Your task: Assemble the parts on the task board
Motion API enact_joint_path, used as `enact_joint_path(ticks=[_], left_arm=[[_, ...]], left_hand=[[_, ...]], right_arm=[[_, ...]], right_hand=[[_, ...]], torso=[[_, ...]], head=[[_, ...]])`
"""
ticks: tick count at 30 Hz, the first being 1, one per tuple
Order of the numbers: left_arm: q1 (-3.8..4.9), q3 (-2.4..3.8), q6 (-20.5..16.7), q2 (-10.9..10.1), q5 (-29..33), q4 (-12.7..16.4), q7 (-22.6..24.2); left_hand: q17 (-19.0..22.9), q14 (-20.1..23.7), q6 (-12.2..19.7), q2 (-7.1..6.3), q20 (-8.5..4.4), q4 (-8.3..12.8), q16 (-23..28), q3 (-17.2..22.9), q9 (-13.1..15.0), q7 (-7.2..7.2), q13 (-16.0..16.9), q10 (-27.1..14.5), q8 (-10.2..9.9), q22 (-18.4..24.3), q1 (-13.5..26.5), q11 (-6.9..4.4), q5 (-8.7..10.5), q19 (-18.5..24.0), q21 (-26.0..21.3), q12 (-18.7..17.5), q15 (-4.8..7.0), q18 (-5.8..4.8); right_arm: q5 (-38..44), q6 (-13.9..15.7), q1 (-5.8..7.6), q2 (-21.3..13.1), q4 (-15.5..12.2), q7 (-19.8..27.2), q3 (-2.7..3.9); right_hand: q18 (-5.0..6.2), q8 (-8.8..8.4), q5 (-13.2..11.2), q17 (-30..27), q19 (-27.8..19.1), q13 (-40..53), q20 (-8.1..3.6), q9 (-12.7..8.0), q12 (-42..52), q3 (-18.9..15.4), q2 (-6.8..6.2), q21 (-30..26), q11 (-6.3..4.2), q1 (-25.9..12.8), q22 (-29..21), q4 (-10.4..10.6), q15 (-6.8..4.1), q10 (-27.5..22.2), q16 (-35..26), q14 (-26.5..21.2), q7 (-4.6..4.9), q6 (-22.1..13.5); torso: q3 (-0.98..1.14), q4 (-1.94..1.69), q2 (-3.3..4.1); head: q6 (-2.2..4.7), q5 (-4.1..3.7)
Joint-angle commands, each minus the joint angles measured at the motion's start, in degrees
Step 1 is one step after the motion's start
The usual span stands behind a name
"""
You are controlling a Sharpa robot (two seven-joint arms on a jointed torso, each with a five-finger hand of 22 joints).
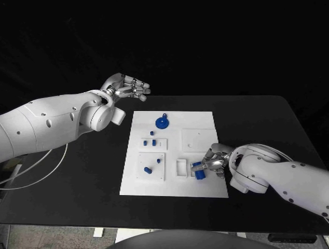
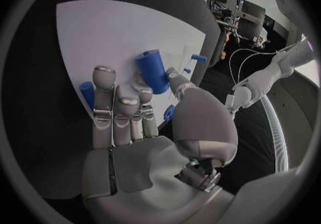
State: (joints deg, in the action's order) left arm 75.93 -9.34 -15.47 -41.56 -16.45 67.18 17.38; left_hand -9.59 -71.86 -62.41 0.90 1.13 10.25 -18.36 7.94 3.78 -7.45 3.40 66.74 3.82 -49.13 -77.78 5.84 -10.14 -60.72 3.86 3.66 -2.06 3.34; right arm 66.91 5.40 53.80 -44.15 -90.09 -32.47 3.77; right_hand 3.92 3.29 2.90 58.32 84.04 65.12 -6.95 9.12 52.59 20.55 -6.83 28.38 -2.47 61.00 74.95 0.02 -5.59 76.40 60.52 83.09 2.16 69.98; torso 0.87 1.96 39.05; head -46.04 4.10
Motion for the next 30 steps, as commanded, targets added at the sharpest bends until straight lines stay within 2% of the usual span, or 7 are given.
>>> enact_joint_path(ticks=[1, 6, 8, 11, 14, 25, 30], left_arm=[[0.04, 0.04, 0.59, 0.08, 0.35, 0.11, 0.05], [0.04, 0.04, 0.74, 0.09, 0.36, 0.05, -0.1], [0.04, 0.04, 0.82, 0.15, 0.37, 0.05, -0.14], [0.04, 0.04, 0.89, 0.21, 0.37, 0.04, -0.18], [0.05, 0.04, 0.9, 0.21, 0.37, 0.08, -0.2], [0.06, 0.03, 0.86, 0.09, 0.38, 0.26, -0.29], [0.06, 0.03, 1.05, 0.15, 0.38, 0.29, -0.32]], left_hand=[[-0.09, 0.01, 0.52, -0.16, 0.09, -0.47, -0.21, 0.01, -0.04, -0.06, -0.07, -0.41, -0.13, 0.13, 0.24, 0.1, 0.18, -0.53, 0.12, -0.09, -0.33, -0.59], [-0.09, 0.01, 0.52, -0.16, 0.09, -0.47, -0.21, 0.01, -0.04, -0.06, -0.07, -0.41, -0.13, 0.13, 0.24, 0.1, 0.18, -0.53, 0.12, -0.09, -0.33, -0.59], [-0.09, 0.04, 0.54, -0.2, 0.12, -0.6, -0.21, 0.05, -0.04, -0.06, -0.06, -0.42, -0.13, 0.36, 0.28, 0.1, 0.14, -0.53, 0.1, -0.08, -0.34, -0.59], [-0.09, 0.04, 0.54, -0.2, 0.12, -0.6, -0.21, 0.05, -0.04, -0.06, -0.06, -0.42, -0.13, 0.36, 0.28, 0.1, 0.14, -0.53, 0.1, -0.08, -0.34, -0.59], [-0.09, 0.04, 0.54, -0.2, 0.12, -0.6, -0.21, 0.05, -0.04, -0.06, -0.06, -0.42, -0.13, 0.36, 0.28, 0.1, 0.14, -0.53, 0.1, -0.08, -0.34, -0.59], [-0.07, 0.06, 0.63, -0.36, 0.12, -0.72, -0.19, 0.1, -0.04, -0.09, -0.06, -0.5, -0.13, 0.67, 0.21, 0.13, 0.12, -0.58, 0.12, -0.08, -0.36, -0.59], [-0.06, 0.08, 0.64, -0.38, 0.14, -0.84, -0.17, 0.12, -0.04, -0.09, -0.06, -0.53, -0.13, 0.84, 0.24, 0.13, 0.15, -0.59, 0.12, -0.08, -0.37, -0.6]], right_arm=[[-1.82, -0.72, -0.72, -0.83, -0.75, -2.02, -0.48], [-5.96, 0.57, 0.89, -1.04, -1.97, -1.75, -0.1], [-7.46, 0.66, 1.58, -0.99, -2.46, -1.76, -0.04], [-8.94, 0.25, 2.34, -0.8, -2.91, -1.94, 0.02], [-9.78, -0.71, 2.93, -0.39, -2.77, -2.39, 0.04], [-9.78, -1.71, 3.76, 1.6, -1.14, -3.72, -0.17], [-7.71, -2.38, 3.94, 3.24, 0.3, -4.05, -0.86]], right_hand=[[-0.79, 0.37, 0.2, -0.06, 2.51, 0.13, 0.04, 0.26, 0.58, 0.94, 0.68, 0.31, -0.32, -0.4, 0.67, -1.03, -0.08, 0.57, 0.07, 0.3, -0.3, 1.04], [-1.04, 0.42, -0.14, 0.75, 2.61, 0.52, -0.13, 0.1, 1.13, 0.04, 1.0, 1.27, -0.42, -2.21, 1.04, 0.74, -0.18, 1.02, 0.92, 0.41, -0.41, 1.66], [-1.23, 0.38, -0.13, 1.16, 2.61, 0.7, -0.23, -0.14, 1.22, -0.28, 1.14, 1.68, -0.48, -2.11, 1.28, 1.16, -0.23, 1.14, 1.27, 0.37, -0.48, 1.83], [-1.38, 0.4, -0.14, 1.51, 2.55, 0.93, -0.31, -0.53, 1.2, -0.71, 1.33, 2.03, -0.5, -2.02, 1.58, 1.38, -0.24, 1.22, 1.49, 0.3, -0.49, 1.98], [-1.39, 0.39, -0.13, 1.68, 2.59, 1.01, -0.3, -0.59, 1.25, -0.73, 1.38, 2.32, -0.5, -2.04, 1.7, 1.44, -0.23, 1.27, 1.64, 0.35, -0.51, 2.02], [-1.32, 0.39, -0.09, 2.27, 2.59, 1.37, -0.25, -0.78, 1.4, -1.04, 1.58, 2.8, -0.48, -2.07, 2.14, 1.35, -0.19, 1.37, 2.06, 0.38, -0.51, 2.13], [-1.3, 0.38, -0.08, 2.32, 2.57, 1.4, -0.2, -0.83, 1.3, -1.24, 1.81, 2.98, -0.46, -2.15, 2.33, 1.12, -0.16, 1.35, 2.04, 0.37, -0.49, 2.08]], torso=[[-0.07, 0.04, -0.03], [0.01, 0.14, -0.02], [-0.02, 0.06, 0.0], [-0.07, -0.11, 0.03], [-0.08, -0.06, 0.04], [-0.09, -0.05, 0.06], [-0.07, -0.05, 0.03]], head=[[0.02, 0.03], [-0.2, -0.02], [-0.18, -0.15], [-0.15, -0.14], [-0.26, 0.04], [-0.47, 0.37], [-0.54, 0.44]])
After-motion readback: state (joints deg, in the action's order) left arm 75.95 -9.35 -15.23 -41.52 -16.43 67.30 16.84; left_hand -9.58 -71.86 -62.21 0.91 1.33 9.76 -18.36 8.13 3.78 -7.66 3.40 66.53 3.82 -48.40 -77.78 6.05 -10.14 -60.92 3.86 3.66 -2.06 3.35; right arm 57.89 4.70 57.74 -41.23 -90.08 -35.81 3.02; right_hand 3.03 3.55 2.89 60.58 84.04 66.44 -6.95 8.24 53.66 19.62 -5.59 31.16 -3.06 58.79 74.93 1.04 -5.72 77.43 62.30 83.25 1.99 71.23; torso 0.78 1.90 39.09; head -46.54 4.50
